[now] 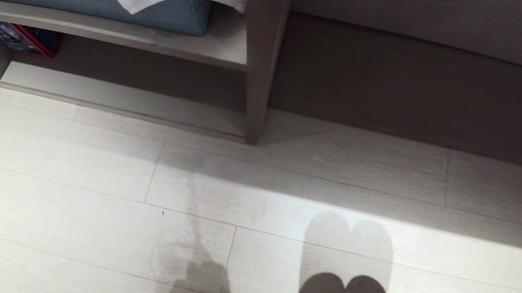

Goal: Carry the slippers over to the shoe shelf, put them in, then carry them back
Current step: Place the slippers into the shoe cabinet

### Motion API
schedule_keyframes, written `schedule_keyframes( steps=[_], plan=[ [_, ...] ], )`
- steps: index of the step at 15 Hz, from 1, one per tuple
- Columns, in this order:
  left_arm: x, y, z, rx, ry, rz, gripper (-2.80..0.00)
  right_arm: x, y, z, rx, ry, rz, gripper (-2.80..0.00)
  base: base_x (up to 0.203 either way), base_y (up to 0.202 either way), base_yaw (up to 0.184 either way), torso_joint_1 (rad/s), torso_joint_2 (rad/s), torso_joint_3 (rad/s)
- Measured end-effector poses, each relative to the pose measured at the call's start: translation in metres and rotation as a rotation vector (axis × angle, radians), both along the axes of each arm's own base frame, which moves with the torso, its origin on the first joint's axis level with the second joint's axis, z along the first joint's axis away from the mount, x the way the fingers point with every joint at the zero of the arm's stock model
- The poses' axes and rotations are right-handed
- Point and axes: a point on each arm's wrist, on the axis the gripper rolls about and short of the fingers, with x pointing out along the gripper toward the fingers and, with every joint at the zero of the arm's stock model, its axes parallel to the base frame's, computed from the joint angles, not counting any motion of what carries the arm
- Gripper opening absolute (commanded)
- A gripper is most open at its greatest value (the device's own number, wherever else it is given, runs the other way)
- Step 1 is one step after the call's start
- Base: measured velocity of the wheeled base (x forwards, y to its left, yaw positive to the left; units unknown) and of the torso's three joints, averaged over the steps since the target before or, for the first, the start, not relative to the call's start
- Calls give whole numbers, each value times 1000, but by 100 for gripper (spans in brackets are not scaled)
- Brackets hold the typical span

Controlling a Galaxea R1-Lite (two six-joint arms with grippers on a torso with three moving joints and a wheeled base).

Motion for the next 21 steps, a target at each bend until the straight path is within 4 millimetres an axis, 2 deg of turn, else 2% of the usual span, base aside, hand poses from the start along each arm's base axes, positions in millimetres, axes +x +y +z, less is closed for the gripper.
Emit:
schedule_keyframes(
  steps=[21],
  plan=[
    [0,0,0,0,0,0,-280,0,0,0,4,1,0,-280,0,0,0,2,2,200]
  ],
)
